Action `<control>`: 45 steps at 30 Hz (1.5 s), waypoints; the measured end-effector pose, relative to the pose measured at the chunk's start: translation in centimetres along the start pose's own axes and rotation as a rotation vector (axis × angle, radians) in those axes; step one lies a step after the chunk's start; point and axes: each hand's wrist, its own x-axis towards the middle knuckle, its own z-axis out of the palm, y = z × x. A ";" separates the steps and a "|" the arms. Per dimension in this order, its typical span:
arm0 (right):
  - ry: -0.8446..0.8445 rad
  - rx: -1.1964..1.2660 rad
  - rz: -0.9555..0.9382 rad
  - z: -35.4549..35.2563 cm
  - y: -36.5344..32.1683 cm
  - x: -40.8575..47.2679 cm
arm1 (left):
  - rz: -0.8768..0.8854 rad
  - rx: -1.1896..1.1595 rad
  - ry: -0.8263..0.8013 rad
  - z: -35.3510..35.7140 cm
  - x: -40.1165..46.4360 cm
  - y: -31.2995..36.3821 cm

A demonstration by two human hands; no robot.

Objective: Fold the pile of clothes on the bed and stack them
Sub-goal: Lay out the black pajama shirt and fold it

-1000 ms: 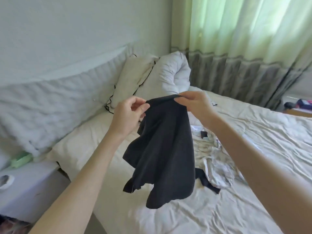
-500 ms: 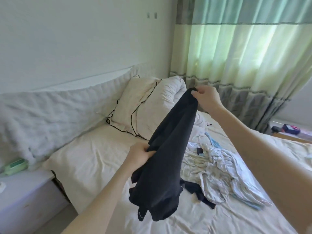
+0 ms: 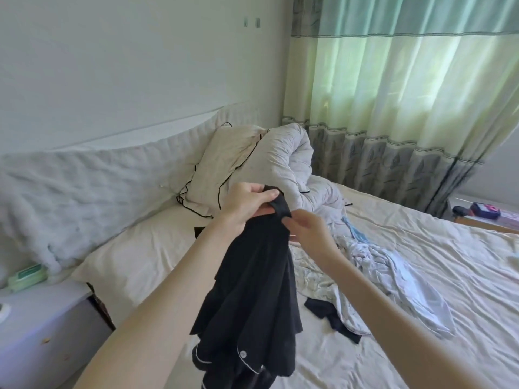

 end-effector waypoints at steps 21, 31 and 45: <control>0.098 0.692 0.007 -4.2 -9.6 5.0 | -0.032 0.475 0.166 -0.5 -3.0 -16.8; 0.318 -0.054 0.236 -9.4 0.2 5.4 | 0.057 0.272 0.092 -4.9 1.3 -5.6; 0.148 0.105 0.395 -2.5 12.2 -0.8 | 0.009 0.578 -0.297 0.6 0.5 -8.7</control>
